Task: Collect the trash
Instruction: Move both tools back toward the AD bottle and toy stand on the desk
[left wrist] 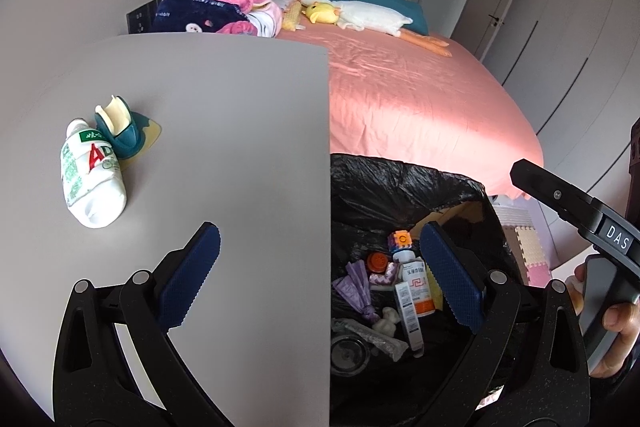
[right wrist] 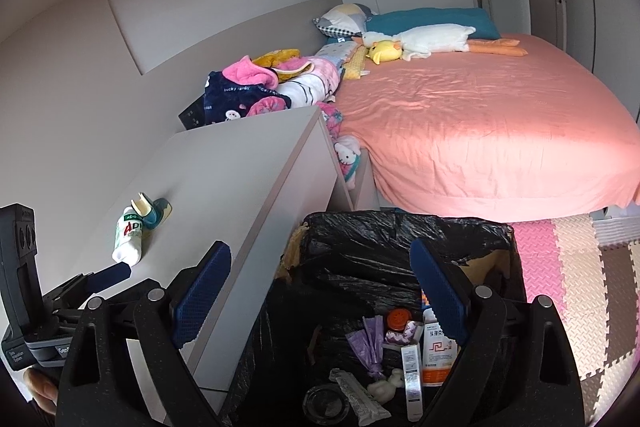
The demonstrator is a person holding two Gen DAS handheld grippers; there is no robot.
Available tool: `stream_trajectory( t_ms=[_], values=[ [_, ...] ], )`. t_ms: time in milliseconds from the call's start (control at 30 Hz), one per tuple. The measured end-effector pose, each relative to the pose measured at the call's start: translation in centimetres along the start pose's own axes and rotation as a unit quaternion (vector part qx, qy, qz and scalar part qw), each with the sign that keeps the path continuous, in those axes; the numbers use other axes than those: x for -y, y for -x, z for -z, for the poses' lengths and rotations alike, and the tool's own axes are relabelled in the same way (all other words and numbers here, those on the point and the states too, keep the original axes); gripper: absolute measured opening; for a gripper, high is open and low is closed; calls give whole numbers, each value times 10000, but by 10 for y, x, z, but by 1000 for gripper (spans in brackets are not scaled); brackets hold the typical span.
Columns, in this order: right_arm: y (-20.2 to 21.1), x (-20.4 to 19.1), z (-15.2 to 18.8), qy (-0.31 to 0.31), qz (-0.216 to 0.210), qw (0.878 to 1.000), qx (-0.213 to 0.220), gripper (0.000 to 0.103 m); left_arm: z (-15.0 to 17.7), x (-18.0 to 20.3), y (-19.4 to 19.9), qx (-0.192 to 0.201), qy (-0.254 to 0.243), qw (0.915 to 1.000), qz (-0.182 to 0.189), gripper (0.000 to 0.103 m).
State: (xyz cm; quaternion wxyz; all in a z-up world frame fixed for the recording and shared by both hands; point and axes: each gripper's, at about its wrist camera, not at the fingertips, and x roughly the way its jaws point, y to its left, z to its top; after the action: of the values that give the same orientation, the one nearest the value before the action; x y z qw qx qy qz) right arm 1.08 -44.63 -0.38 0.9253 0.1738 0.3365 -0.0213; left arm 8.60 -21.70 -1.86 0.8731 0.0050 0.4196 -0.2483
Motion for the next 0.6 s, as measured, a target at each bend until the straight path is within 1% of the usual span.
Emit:
stream_trajectory(
  t_ms=[467, 600],
  values=[
    [-39, -43, -5, 267, -264, 9990, -250, 91, -4, -50, 2, -24, 272, 9992, -289, 97],
    [-52, -55, -5, 334, -338, 9984, -322, 91, -6, -66, 5, 42, 359, 9985, -409, 97]
  ],
)
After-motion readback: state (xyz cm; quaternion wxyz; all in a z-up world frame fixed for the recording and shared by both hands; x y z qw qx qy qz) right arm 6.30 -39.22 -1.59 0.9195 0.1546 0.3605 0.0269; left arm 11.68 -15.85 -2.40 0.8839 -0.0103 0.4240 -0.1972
